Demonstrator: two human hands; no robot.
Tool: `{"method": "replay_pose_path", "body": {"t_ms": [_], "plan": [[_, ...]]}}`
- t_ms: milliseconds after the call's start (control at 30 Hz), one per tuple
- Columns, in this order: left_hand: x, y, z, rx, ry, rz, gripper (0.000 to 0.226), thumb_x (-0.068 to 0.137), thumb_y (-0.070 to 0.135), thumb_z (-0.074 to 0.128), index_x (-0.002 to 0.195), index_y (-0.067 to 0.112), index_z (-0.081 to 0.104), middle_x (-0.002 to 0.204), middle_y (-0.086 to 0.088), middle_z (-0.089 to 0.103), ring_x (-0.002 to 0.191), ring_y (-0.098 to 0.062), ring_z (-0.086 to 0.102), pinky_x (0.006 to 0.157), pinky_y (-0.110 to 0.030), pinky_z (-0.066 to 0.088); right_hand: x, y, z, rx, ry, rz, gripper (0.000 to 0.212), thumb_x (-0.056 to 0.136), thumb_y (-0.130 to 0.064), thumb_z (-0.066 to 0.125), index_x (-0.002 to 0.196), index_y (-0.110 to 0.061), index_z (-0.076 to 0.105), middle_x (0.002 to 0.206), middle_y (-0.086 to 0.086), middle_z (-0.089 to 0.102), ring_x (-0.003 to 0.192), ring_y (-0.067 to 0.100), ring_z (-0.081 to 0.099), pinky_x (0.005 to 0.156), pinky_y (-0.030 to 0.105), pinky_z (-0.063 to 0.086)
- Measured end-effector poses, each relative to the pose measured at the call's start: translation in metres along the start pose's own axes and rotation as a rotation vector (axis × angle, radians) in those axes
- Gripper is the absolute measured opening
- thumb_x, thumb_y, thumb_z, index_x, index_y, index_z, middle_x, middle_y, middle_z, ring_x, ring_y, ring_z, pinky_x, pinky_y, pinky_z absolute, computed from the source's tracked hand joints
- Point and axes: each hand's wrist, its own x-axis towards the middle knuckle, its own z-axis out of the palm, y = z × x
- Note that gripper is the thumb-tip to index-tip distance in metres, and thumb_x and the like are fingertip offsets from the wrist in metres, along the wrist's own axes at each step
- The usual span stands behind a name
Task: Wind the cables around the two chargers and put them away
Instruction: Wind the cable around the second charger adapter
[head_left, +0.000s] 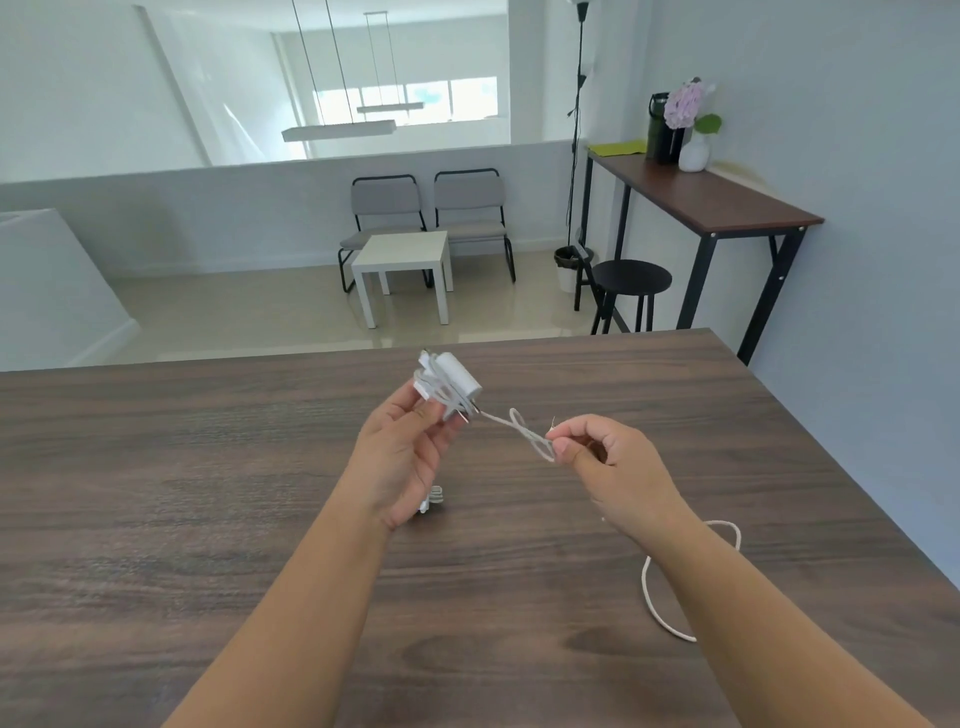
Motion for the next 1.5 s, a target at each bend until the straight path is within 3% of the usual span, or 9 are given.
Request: {"method": "replay_pose_path", "body": {"t_ms": [200,400,533,633,833,1167,1267,1400,1500], "plan": [[-0.004,-0.019,0.005,-0.025,-0.075,-0.054,0.035,0.08,-0.003,0.064,0.114,0.003,0.062,0.09,-0.006,0.072,0.077,-0.014,0.068,0.072,-0.024,0.057,-0.003,-0.004,0.008,0.343,-0.151,0.132,0.015,0.089,-0.031,0.062,0.083,-0.025,0.074,0.085,0.004,0.058,0.062,0.012,0.041,0.06,0.027,0.035],[-0.004,-0.023,0.001,0.056,-0.174,-0.089,0.048,0.075,0.018,0.08,0.119,0.009,0.063,0.108,-0.015,0.07,0.103,-0.027,0.066,0.088,-0.05,0.052,-0.002,0.001,0.004,0.209,-0.261,0.041,0.007,0.079,-0.01,0.073,0.082,-0.017,0.073,0.068,-0.002,0.058,0.064,0.011,0.045,0.062,0.025,0.038],[-0.008,-0.026,0.009,0.069,-0.211,-0.098,0.033,0.087,0.01,0.057,0.12,0.007,0.06,0.108,-0.019,0.07,0.105,-0.029,0.069,0.078,-0.045,0.058,-0.003,-0.002,0.005,0.22,-0.268,-0.033,0.018,0.065,-0.034,0.082,0.075,-0.021,0.074,0.084,0.018,0.055,0.067,0.015,0.044,0.065,0.026,0.037],[-0.008,-0.029,0.012,0.122,-0.205,-0.087,0.033,0.085,0.012,0.061,0.118,0.009,0.062,0.105,-0.013,0.072,0.099,-0.025,0.069,0.073,-0.044,0.058,-0.003,-0.002,0.005,0.154,-0.273,-0.086,0.02,0.062,-0.027,0.089,0.073,-0.021,0.072,0.086,0.014,0.055,0.059,0.012,0.035,0.057,0.022,0.031],[-0.005,-0.03,0.012,0.096,-0.243,-0.116,0.03,0.087,0.012,0.057,0.116,0.011,0.061,0.099,-0.008,0.072,0.09,-0.02,0.07,0.073,-0.048,0.058,0.002,0.002,0.009,0.223,-0.195,-0.083,0.018,0.071,-0.008,0.063,0.067,-0.023,0.071,0.073,-0.007,0.062,0.063,0.019,0.045,0.06,0.025,0.038],[-0.002,-0.039,0.03,-0.104,-0.188,-0.107,0.034,0.086,0.019,0.06,0.116,0.005,0.057,0.098,-0.014,0.066,0.084,-0.026,0.067,0.069,-0.04,0.059,0.0,0.0,0.014,0.618,-0.054,-0.061,0.036,0.083,0.025,0.034,0.093,-0.008,0.044,0.082,0.019,0.058,0.072,0.02,0.064,0.068,0.03,0.053],[-0.001,-0.039,0.033,-0.132,-0.16,-0.09,0.025,0.089,0.016,0.058,0.111,0.005,0.06,0.094,-0.013,0.068,0.083,-0.024,0.068,0.067,-0.031,0.059,0.0,0.006,0.014,0.495,0.009,-0.125,0.021,0.087,0.006,0.056,0.086,-0.014,0.05,0.084,0.025,0.061,0.077,0.036,0.059,0.074,0.043,0.048],[-0.002,-0.037,0.037,-0.137,-0.133,-0.049,0.028,0.087,0.013,0.056,0.113,0.003,0.06,0.095,-0.009,0.071,0.083,-0.019,0.07,0.067,-0.024,0.057,-0.001,0.012,0.01,0.077,0.22,-0.281,0.021,0.078,-0.023,0.074,0.081,-0.03,0.055,0.085,-0.01,0.059,0.083,0.012,0.057,0.078,0.023,0.042],[-0.001,-0.036,0.037,-0.117,-0.125,-0.025,0.032,0.085,0.013,0.056,0.115,0.001,0.059,0.094,-0.007,0.071,0.084,-0.017,0.067,0.069,-0.021,0.056,-0.003,0.011,0.009,-0.092,0.15,-0.373,0.006,0.081,-0.032,0.07,0.08,-0.028,0.066,0.096,-0.008,0.055,0.096,0.014,0.055,0.084,0.025,0.042]]}}
